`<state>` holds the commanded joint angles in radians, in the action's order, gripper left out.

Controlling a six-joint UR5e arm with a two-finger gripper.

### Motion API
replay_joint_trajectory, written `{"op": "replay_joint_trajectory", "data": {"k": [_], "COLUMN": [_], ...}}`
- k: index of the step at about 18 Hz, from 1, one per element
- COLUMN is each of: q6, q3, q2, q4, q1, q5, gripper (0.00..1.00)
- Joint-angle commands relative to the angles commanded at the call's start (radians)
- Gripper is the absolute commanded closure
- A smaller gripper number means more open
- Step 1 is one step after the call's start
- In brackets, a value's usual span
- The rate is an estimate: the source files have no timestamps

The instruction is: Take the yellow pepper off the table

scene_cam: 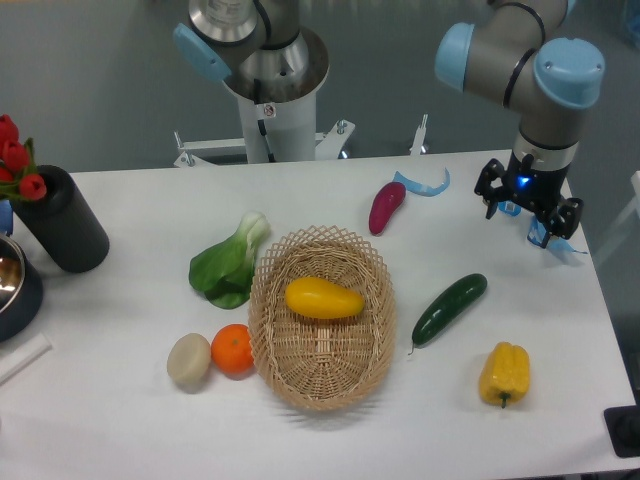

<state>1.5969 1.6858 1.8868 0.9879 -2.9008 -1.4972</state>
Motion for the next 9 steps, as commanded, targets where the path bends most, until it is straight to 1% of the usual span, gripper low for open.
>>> {"op": "replay_joint_trajectory", "data": {"k": [3,5,6,8,9], "q6": [0.0,-0.003,-0.003,-0.027,-0.055], "q3": [-0.005,-0.008,-0.003,0.015,0.012], "q2": [0.0,0.002,0.012,0.031,0.037], "q4": [-0.002,-0.002,-0.018,-0.07,-0.078], "q1": [0.002,0.005,0.005,0.0,0.002], "q5": [0.0,0.023,0.066,0.159,0.167], "gripper": [0.0,0.0,0.0,0.0,0.0]}}
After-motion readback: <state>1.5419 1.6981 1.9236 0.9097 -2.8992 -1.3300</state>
